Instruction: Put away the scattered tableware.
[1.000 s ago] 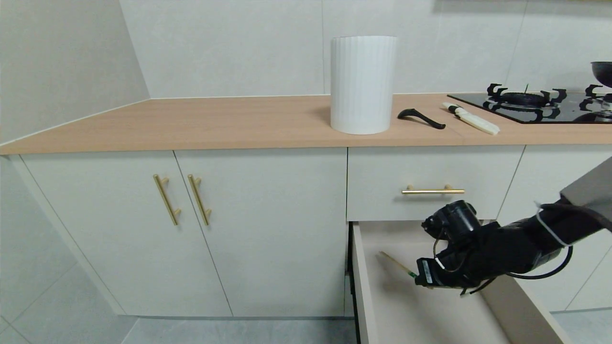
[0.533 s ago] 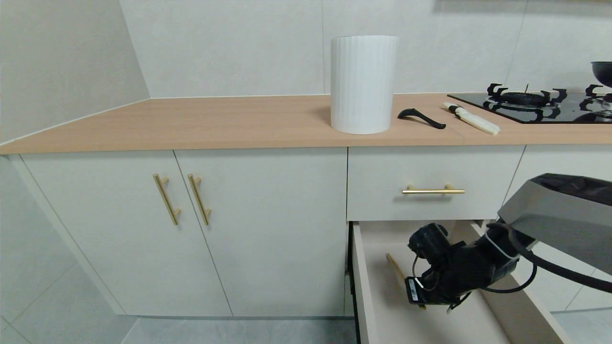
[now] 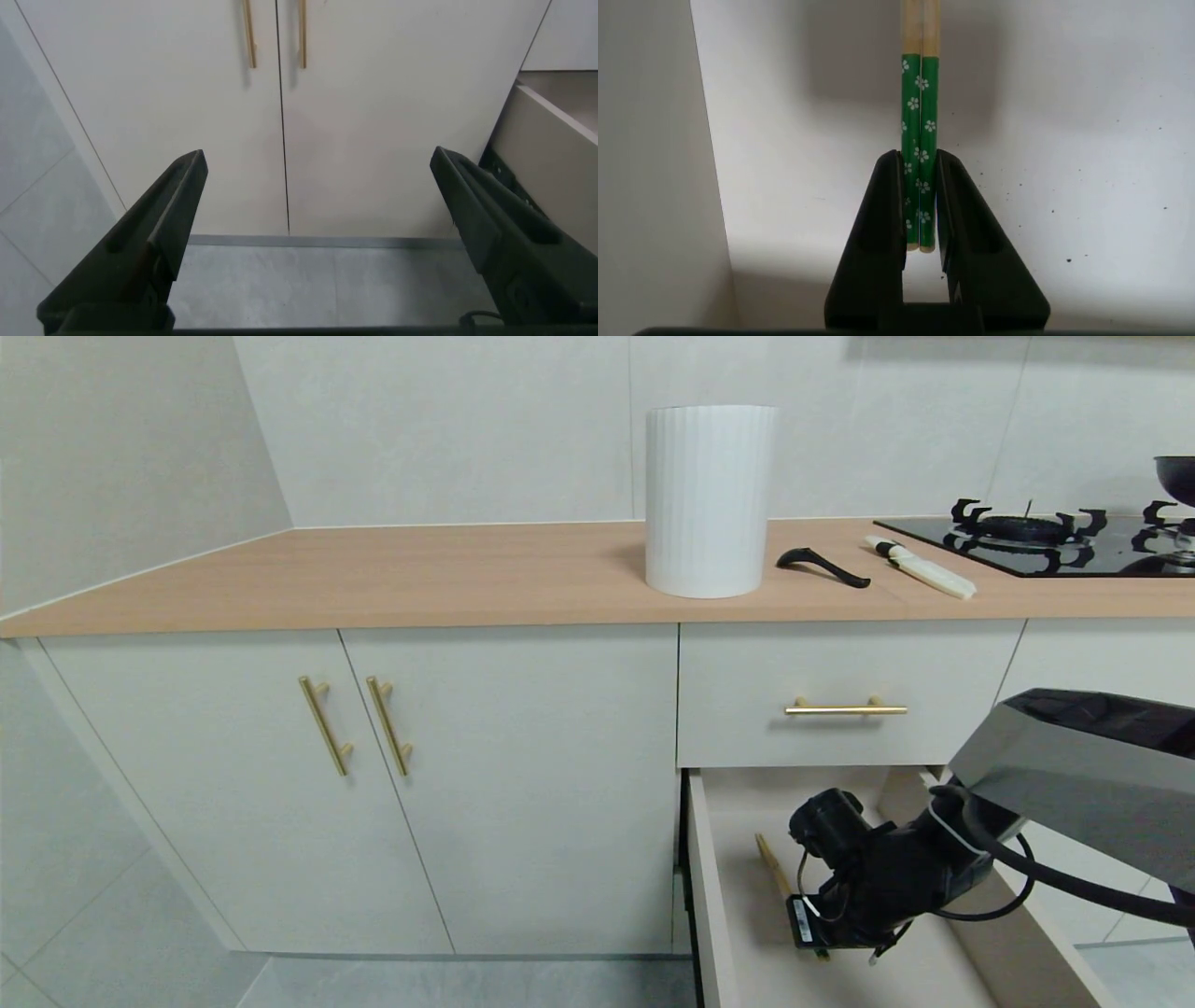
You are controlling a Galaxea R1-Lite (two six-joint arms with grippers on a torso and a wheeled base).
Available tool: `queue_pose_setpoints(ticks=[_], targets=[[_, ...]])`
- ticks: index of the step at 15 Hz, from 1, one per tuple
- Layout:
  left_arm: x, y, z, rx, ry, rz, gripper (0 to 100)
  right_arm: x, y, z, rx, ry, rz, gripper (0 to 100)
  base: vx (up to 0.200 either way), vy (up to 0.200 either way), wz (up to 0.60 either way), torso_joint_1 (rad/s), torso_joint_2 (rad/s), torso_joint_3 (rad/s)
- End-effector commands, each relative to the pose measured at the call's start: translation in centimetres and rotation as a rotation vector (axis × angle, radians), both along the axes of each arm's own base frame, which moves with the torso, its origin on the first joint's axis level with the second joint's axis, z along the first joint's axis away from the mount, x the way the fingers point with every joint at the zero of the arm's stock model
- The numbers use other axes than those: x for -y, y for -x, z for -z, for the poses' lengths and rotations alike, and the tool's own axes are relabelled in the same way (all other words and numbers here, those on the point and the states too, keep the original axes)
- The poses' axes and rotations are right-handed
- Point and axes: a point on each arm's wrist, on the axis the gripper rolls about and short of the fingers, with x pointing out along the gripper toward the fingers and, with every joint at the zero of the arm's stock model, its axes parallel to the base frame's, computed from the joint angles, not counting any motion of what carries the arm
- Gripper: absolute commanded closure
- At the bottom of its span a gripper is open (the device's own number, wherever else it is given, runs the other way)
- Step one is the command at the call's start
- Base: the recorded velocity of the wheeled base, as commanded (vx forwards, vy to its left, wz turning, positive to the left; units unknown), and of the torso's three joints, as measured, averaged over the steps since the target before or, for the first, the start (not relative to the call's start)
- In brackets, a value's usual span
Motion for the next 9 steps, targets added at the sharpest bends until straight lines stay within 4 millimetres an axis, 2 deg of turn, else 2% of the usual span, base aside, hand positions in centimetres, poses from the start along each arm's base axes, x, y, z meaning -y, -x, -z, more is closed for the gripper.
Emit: queue_pose_setpoints(ticks=[1, 2, 9], targets=[[0.0, 0.0, 0.0, 0.0, 0.0, -0.001, 0, 0.0, 0.03, -0.01, 0.0, 0.001, -0.001, 100, 0.0, 0.0, 0.0, 0.0, 0.0, 0.0], [0.0, 0.0, 0.0, 0.0, 0.0, -0.001, 0, 0.0, 0.03, -0.01, 0.0, 0.001, -0.001, 0, 0.0, 0.0, 0.0, 0.0, 0.0, 0.0], [0.0, 0.0, 0.0, 0.0, 0.0, -0.001, 0, 0.04, 0.14, -0.05, -0.003, 0.0, 0.0, 0, 0.0, 0.0, 0.0, 0.0, 0.0, 0.0]])
